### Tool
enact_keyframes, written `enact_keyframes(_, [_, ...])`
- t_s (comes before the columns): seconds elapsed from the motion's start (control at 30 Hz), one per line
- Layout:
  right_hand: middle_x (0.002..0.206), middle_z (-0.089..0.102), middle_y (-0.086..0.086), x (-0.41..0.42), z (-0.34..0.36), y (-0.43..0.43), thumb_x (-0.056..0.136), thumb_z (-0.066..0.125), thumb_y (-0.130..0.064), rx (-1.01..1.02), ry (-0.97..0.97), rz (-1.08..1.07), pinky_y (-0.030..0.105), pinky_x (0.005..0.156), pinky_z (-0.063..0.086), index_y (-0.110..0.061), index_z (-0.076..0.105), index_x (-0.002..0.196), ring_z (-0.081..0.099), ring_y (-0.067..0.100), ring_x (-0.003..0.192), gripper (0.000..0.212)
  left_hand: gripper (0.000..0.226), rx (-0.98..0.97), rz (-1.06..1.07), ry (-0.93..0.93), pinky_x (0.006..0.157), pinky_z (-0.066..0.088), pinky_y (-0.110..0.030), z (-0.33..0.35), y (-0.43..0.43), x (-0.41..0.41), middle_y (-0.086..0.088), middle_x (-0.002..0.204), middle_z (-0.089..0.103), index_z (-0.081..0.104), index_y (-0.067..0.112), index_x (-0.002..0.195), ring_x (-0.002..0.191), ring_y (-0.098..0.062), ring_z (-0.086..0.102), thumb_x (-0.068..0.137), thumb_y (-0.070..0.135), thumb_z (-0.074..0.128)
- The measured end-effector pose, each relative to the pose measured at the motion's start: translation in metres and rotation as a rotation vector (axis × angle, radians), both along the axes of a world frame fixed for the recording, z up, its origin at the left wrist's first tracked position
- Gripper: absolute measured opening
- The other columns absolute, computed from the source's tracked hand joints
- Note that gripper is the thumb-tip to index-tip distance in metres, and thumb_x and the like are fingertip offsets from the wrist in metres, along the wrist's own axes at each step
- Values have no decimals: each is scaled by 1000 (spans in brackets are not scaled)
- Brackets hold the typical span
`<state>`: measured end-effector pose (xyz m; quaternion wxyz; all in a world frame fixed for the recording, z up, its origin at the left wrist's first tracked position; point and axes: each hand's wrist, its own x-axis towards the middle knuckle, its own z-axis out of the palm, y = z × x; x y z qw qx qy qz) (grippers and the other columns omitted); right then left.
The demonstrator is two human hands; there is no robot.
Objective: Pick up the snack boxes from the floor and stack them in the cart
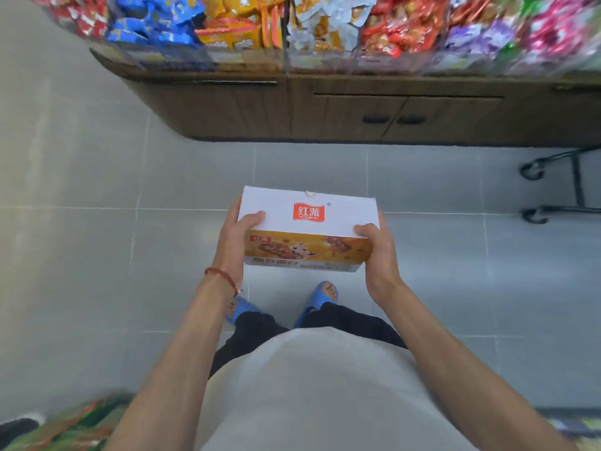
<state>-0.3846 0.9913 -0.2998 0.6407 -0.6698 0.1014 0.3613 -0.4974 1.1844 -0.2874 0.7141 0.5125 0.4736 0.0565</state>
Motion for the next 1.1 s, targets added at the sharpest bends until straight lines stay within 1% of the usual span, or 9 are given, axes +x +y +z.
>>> enact_keyframes(0.17, [121, 73, -3, 55, 1, -53, 82, 64, -31, -28, -44, -199, 29, 76, 59, -32, 57, 137, 72, 17, 101, 56, 33, -14, -138, 22, 59, 55, -17, -3, -40, 89, 7, 107, 75, 56, 34, 130, 81, -6, 74, 98, 29, 58])
enact_keyframes(0.27, [116, 74, -9, 83, 0, -76, 87, 65, -31, -73, -54, -318, 37, 85, 59, -38, 59, 133, 72, 21, 107, 47, 36, 0, -213, 64, 58, 53, -19, -5, -58, 139, 6, 110, 74, 53, 32, 133, 78, -4, 74, 98, 34, 59])
enact_keyframes(0.37, [113, 73, -12, 106, -1, -98, 98, 63, -24, -92, -61, -439, 35, 87, 60, -45, 58, 125, 72, 18, 105, 35, 41, 3, -341, 82, 63, 54, -24, -4, -74, 192, 5, 114, 73, 51, 33, 135, 86, -10, 75, 96, 38, 63])
enact_keyframes(0.47, [113, 73, -12, 127, 2, -117, 99, 62, -20, -89, -58, -579, 26, 80, 59, -43, 59, 121, 72, 11, 100, 32, 40, 8, -488, 84, 68, 54, -28, -3, -89, 247, 5, 113, 73, 51, 35, 131, 94, -19, 74, 94, 37, 67])
enact_keyframes(0.57, [111, 73, -16, 147, 4, -130, 98, 64, -21, -94, -75, -698, 22, 76, 56, -38, 59, 125, 71, 6, 99, 32, 39, 55, -643, 63, 62, 53, -22, -3, -104, 299, 4, 114, 72, 51, 33, 129, 93, -15, 73, 94, 38, 68])
enact_keyframes(0.67, [114, 73, -13, 170, 6, -144, 98, 66, -24, -101, -97, -833, 26, 81, 54, -32, 59, 128, 69, 10, 105, 32, 42, 92, -784, 36, 65, 54, -21, -4, -126, 349, 5, 116, 71, 52, 31, 131, 94, -12, 72, 94, 39, 68])
enact_keyframes(0.77, [114, 74, -11, 194, 8, -160, 98, 67, -23, -85, -103, -939, 34, 88, 55, -32, 61, 123, 69, 18, 111, 27, 34, 97, -896, 29, 83, 60, -38, -4, -152, 397, 2, 116, 73, 60, 32, 125, 103, -20, 72, 93, 38, 69])
enact_keyframes(0.87, [118, 74, -9, 219, 6, -186, 97, 69, -23, -75, -80, -1026, 33, 92, 56, -31, 60, 130, 69, 18, 114, 35, 24, 122, -987, 33, 97, 55, -50, -6, -185, 442, 4, 113, 74, 65, 34, 116, 106, -23, 70, 92, 38, 69])
enact_keyframes(1.1, [117, 74, -7, 291, -3, -280, 97, 70, -24, -69, -59, -1121, 34, 89, 58, -30, 62, 127, 70, 15, 110, 32, 30, 200, -1101, 50, 95, 56, -46, -16, -296, 535, 4, 113, 73, 62, 31, 123, 105, -21, 70, 95, 42, 64])
